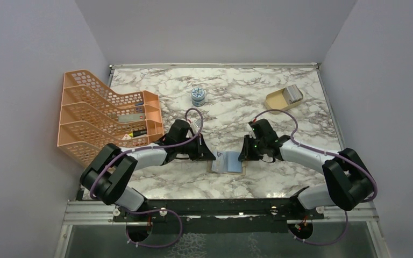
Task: Put the credit cards into the card holder
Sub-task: Insert the credit card into the card holder.
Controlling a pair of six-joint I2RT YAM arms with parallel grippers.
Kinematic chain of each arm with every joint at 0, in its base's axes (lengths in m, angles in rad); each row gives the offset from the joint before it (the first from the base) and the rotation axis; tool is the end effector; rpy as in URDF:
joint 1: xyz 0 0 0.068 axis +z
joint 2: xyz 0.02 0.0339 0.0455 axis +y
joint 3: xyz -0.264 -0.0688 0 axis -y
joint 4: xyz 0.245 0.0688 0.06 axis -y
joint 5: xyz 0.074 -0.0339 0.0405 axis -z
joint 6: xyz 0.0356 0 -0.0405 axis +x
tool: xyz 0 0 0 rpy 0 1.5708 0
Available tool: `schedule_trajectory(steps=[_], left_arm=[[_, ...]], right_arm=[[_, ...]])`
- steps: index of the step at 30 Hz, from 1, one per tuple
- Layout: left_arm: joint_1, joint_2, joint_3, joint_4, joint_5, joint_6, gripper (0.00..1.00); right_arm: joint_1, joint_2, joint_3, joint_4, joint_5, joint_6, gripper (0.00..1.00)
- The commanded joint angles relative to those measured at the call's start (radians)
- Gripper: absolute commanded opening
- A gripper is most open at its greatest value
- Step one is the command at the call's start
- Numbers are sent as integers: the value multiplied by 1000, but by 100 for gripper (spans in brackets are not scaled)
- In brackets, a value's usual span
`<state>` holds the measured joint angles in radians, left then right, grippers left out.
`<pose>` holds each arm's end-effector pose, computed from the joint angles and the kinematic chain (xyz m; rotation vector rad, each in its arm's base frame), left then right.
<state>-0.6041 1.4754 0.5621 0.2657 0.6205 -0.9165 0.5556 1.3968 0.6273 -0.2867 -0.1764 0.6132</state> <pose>0.2139 -0.1728 0.1569 0.0049 2.5244 -1.4337 0.2054 0.1349 0.1512 0.0152 2.7462 0.6011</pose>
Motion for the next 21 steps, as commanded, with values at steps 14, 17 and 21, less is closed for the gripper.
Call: schedule_trajectory(steps=[14,17,21], left_arm=[[1,96,36,113,80,-34,0],[1,103,38,119,86,-41,0],[2,113,42,134,91,-53,0]], right_arm=[[12,-21,-37,27,54,11,22],[13,-56,-17,-4,99,3,21],[13,-49,-8,8,102,-10,18]])
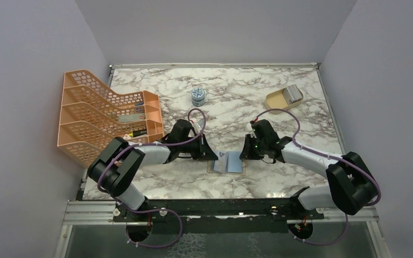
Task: Put the credit cards into the card holder
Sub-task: Insert the credit card into the card holder.
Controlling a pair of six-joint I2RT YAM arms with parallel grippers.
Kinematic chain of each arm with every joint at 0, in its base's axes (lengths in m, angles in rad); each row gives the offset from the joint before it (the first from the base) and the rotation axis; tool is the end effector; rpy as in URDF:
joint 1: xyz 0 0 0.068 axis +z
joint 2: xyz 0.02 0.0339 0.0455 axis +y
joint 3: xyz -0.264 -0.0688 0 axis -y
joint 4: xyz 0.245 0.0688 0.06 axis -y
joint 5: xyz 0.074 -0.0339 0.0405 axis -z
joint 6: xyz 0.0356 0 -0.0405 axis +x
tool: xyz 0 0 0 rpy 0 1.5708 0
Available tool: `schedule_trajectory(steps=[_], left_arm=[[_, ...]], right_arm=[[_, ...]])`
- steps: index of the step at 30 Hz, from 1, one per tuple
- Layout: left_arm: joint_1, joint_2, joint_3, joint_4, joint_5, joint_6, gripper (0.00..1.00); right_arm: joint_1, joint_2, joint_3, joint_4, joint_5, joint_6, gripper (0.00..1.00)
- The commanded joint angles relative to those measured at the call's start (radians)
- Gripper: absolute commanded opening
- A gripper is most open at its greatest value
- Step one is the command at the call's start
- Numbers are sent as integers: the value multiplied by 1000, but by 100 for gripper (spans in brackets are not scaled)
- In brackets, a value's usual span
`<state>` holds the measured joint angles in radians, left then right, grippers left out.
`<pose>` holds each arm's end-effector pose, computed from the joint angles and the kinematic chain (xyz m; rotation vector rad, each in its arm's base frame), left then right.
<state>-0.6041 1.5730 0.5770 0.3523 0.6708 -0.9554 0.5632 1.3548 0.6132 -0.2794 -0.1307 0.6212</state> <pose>0.2225 -0.1805 0.1433 -0.0080 2.5444 -1.5023 0.2019 0.1330 0.1569 0.0285 2.7000 0.5716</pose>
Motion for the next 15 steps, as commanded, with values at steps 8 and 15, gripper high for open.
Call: schedule_trajectory(steps=[8,15], left_arm=[[1,60,34,73,54,-23,0],[1,100,37,96,65,-26,0]], right_arm=[[10,15,17,-4,63,-13,20],[13,22,-6,15,48,-2,20]])
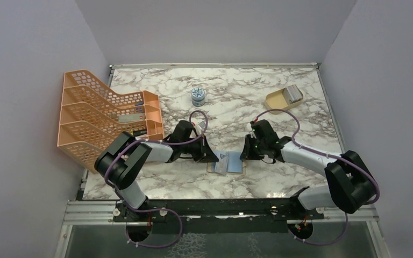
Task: Put the credit cards into the card holder
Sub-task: Insert the credit card into the card holder.
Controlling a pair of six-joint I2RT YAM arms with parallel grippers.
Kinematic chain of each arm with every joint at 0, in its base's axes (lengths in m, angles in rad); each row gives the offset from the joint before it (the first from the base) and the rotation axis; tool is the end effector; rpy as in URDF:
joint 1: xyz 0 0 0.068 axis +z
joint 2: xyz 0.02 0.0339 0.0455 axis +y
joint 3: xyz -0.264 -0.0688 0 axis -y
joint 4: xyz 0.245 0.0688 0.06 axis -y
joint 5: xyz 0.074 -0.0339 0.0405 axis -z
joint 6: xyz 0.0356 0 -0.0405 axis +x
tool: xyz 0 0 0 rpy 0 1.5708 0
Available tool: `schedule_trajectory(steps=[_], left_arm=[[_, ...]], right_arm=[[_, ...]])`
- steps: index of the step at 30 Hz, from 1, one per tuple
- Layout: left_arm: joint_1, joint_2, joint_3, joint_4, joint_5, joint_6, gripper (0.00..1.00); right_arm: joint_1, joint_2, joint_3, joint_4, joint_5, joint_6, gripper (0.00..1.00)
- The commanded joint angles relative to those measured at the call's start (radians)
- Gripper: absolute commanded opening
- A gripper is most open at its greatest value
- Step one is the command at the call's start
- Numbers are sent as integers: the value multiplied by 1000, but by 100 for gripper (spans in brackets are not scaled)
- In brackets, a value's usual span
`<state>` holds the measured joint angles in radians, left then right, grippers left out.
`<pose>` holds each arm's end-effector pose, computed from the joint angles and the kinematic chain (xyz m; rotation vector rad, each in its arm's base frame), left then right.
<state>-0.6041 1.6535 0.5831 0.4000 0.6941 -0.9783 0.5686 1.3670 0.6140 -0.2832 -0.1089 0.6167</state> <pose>0.2269 -0.1843 0.1274 -0.0363 2.5861 -1.5235 0.2019 0.1336 0.1541 0.0247 2.7077 0.5365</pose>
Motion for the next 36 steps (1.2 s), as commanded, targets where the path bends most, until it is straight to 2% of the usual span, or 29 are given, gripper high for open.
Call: schedule_trajectory(steps=[1,7,10,13,15,20,24,36], left_arm=[[1,23,31,50,45,-2,0],[1,24,31,58,57,0,0],[1,16,32,59,61,3,0],[1,25,30,59,68,1,0],[2,31,31,59,68,0,0],[2,27,35,59,52,-2,0],[1,36,41,59,44,-2,0],[1,42,17,150,4,-19,0]], right_arm=[[8,9,-11,22,24,4,20],[8,36,-3,18,28,3,20],[10,16,17,-5,60,-2,14],[9,-6,38,-16,63,-3,13],[14,-5,54,-30,58,-3,15],[26,-6,57,-43,53,4,28],[33,-8,45,-43,46,6,33],[37,-10,1,-28,48,17,28]])
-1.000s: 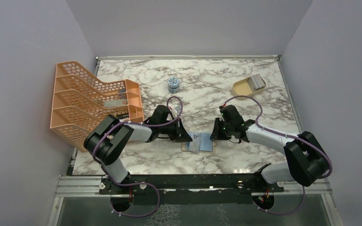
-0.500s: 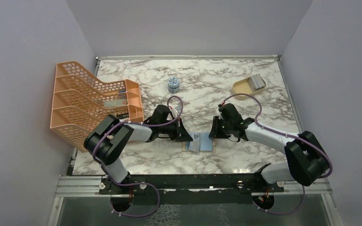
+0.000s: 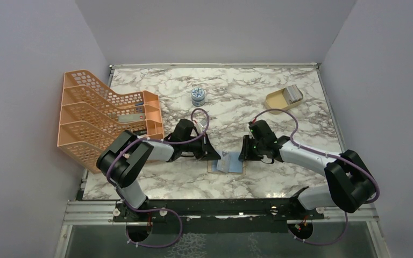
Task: Put the credit cards into the card holder
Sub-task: Insert the credit card into the card holder.
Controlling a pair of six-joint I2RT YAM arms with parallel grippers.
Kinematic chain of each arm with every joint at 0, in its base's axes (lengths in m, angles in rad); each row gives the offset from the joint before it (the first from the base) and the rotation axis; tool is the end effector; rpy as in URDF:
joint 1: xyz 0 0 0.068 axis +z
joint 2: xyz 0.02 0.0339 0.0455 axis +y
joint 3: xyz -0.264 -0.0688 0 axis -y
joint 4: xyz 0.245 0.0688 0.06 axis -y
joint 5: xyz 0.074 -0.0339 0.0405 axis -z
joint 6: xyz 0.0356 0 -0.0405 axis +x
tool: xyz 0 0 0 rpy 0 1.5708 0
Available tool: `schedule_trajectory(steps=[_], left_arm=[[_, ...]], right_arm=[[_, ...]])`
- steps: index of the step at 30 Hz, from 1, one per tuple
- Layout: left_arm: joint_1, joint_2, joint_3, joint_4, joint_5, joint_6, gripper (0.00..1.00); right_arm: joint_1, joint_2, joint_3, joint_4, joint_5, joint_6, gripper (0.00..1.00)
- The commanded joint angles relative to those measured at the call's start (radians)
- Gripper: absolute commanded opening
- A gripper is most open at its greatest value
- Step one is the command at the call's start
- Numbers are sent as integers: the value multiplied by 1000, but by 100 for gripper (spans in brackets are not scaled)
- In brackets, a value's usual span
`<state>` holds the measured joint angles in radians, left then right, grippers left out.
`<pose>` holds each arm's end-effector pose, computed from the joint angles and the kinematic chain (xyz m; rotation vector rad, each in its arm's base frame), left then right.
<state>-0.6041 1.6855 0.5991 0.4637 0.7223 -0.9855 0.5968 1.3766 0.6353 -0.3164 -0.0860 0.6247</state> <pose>0.2329 -0.1893 0.1282 0.0018 2.5438 -1.5752 0.2001 0.1397 0.1560 0.0073 2.7252 0.5060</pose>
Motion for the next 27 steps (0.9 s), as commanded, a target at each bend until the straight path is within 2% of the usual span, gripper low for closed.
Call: schedule_trajectory(steps=[1,27], left_arm=[[2,36,-3,100,-27,-18,0],[-8,93,-49,165,-95,-84,0]], right_arm=[[9,-19,-21,5,24,9,27],[9,-34,-43,18,10,26,25]])
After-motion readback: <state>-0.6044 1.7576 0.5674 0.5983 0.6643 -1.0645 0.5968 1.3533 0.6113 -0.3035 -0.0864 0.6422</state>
